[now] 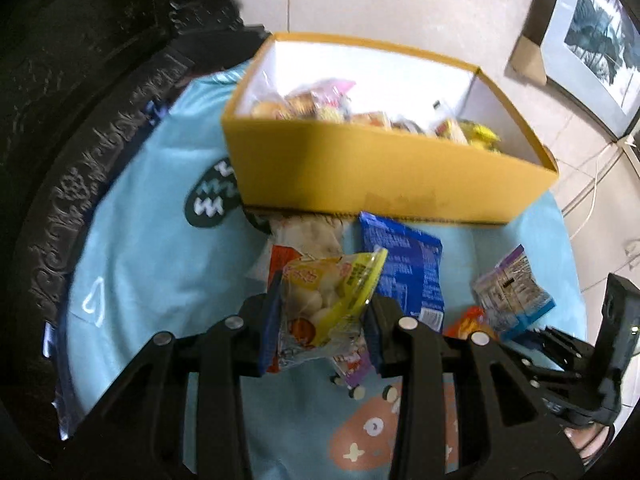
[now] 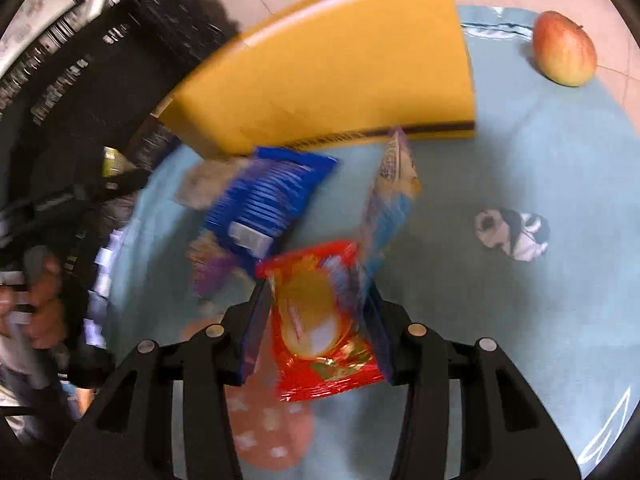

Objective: Organize snacks
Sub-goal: 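Carry the candy bag and red cookie pack into the box while both grippers open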

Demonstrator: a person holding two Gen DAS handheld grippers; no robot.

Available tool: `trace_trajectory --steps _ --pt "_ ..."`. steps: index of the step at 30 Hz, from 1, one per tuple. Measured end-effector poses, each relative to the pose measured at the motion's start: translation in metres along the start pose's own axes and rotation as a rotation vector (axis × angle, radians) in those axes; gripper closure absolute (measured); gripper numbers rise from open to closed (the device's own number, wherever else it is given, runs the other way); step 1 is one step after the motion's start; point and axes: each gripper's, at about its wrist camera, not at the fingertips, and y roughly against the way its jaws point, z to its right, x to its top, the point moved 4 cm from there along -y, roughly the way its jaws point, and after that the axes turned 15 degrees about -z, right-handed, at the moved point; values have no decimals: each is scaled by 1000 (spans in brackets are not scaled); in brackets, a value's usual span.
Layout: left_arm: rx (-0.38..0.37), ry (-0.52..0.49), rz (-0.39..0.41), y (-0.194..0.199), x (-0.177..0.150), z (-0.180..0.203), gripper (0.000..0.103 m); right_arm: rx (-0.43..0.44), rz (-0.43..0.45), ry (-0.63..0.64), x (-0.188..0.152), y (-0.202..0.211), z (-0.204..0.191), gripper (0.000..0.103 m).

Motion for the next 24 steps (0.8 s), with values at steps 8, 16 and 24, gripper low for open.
trace_trajectory --steps 8,16,24 --pt "-23 -17 -17 -10 -7 8 67 -123 15 74 -20 16 -14 37" --pt "-35 -35 -35 -14 -15 15 67 -210 -19 157 -15 -10 -43 36" --pt "-33 -43 -45 -16 -18 15 66 -265 -24 207 -7 -13 -58 58"
